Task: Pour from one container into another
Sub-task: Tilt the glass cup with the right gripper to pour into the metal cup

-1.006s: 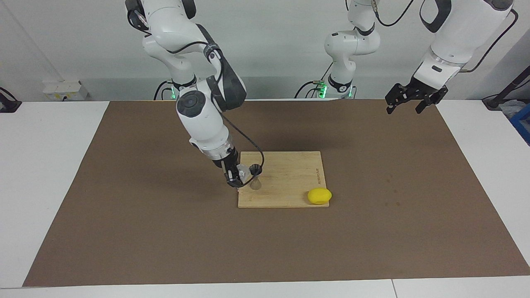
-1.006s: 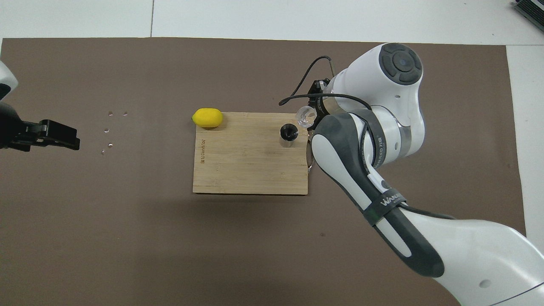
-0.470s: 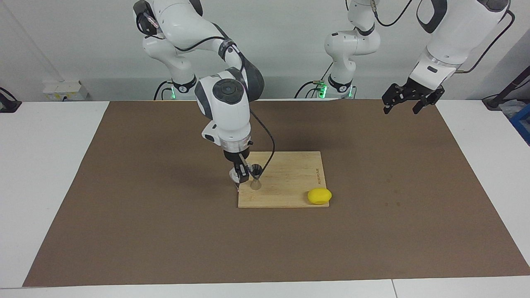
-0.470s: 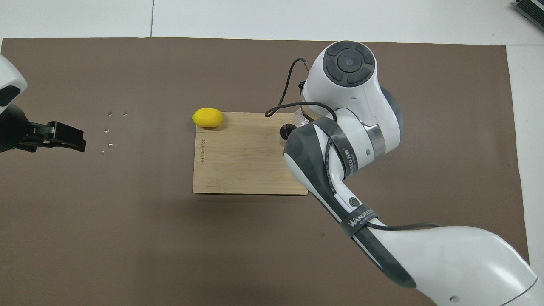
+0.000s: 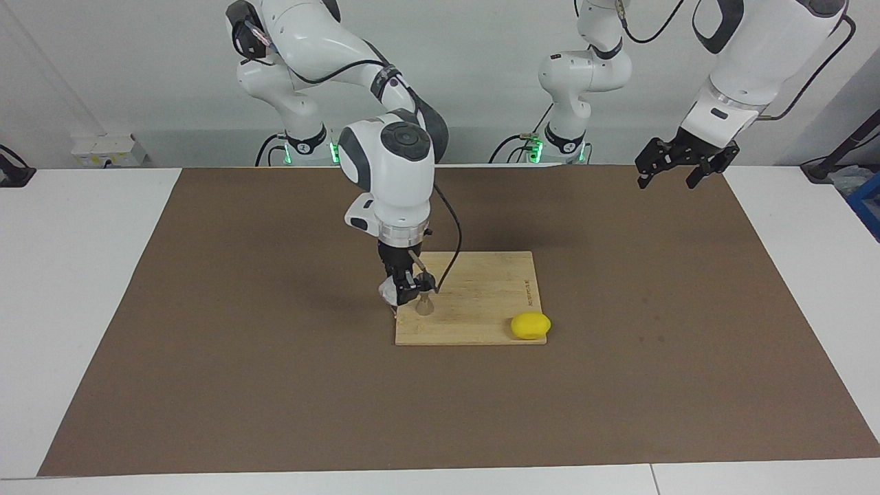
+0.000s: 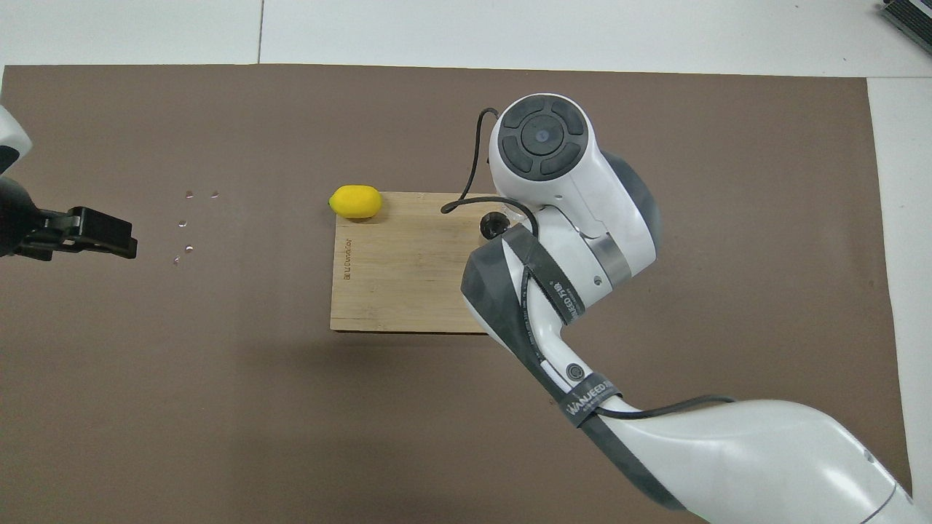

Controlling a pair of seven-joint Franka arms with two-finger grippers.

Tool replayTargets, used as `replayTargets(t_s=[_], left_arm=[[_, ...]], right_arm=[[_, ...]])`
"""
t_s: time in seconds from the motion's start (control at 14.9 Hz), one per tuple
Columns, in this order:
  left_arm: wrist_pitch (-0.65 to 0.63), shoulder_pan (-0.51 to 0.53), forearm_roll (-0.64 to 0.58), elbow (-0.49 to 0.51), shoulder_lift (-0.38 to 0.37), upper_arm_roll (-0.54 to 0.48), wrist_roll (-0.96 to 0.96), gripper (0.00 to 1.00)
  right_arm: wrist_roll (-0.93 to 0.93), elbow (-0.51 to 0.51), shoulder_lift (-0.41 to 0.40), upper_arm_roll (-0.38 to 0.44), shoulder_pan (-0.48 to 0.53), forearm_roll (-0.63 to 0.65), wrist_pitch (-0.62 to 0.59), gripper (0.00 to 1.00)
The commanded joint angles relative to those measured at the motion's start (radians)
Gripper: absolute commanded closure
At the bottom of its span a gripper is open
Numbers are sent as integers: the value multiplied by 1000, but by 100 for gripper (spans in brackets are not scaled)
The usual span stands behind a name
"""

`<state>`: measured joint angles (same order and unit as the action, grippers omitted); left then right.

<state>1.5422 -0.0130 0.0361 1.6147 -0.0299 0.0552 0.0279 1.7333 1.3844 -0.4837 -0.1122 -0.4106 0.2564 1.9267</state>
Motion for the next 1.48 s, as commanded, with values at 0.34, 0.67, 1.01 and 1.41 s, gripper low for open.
replayTargets(t_s=[0.34, 0.67, 1.01, 1.41], left_arm=[[24, 8, -16, 37, -31, -2, -16, 0], [10, 8, -16, 39, -33, -6, -3, 0], [7, 1, -16, 39, -33, -6, -3, 0], [7, 5, -16, 39, -33, -6, -3, 0]], right_arm=[[-84, 1, -1, -6, -36, 141, -35, 100], [-147, 25, 17, -6, -68, 220, -66, 100], [-167, 45, 30, -6, -83, 265, -72, 100], [-167, 28, 27, -6, -83, 274, -71, 100]])
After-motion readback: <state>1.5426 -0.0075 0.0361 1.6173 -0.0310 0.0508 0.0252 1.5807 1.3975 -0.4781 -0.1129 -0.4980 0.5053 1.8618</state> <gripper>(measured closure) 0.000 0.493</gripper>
